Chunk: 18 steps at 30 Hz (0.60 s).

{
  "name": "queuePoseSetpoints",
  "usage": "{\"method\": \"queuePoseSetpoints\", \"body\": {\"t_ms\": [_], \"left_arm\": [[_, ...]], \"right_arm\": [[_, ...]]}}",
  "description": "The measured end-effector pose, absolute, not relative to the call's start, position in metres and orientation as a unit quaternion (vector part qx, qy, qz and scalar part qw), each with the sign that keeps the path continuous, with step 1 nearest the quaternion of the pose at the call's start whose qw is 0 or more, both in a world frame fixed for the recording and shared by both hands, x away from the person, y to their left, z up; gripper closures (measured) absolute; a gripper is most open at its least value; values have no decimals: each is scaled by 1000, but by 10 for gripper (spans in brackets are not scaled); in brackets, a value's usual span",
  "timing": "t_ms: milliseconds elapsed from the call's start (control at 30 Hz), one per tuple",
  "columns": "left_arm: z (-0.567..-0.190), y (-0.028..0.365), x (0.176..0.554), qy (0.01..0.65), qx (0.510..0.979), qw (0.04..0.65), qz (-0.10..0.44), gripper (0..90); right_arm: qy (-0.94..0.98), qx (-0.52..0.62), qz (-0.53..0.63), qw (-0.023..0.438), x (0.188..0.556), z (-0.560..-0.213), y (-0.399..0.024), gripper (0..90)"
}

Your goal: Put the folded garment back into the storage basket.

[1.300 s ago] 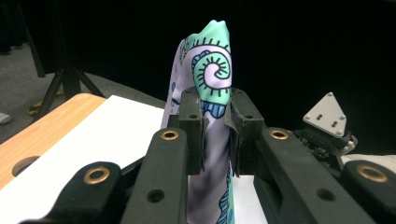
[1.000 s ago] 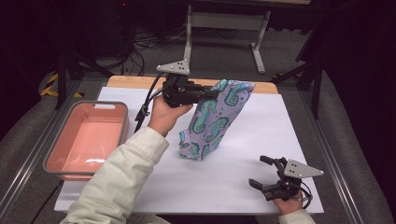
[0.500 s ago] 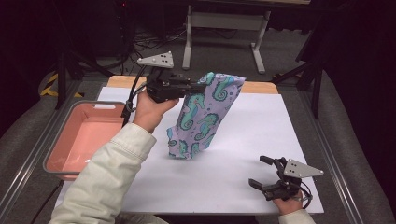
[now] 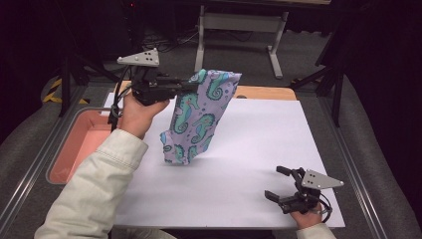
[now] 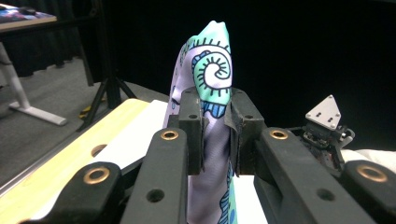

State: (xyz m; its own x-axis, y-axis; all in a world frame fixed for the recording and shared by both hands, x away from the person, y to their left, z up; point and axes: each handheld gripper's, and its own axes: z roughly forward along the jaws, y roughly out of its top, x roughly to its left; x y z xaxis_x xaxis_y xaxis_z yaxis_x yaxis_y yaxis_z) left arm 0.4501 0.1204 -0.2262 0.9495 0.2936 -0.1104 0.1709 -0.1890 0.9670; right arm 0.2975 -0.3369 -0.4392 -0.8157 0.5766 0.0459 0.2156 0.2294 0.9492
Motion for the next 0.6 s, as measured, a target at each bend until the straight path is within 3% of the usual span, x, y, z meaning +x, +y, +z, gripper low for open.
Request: {"method": "queuePoseSetpoints", "body": {"t_ms": [600], "left_arm": [[-216,169,441,174,760,621,81,788]], "right_arm": [[770,261,561,158,298,-440,-336,41]]}}
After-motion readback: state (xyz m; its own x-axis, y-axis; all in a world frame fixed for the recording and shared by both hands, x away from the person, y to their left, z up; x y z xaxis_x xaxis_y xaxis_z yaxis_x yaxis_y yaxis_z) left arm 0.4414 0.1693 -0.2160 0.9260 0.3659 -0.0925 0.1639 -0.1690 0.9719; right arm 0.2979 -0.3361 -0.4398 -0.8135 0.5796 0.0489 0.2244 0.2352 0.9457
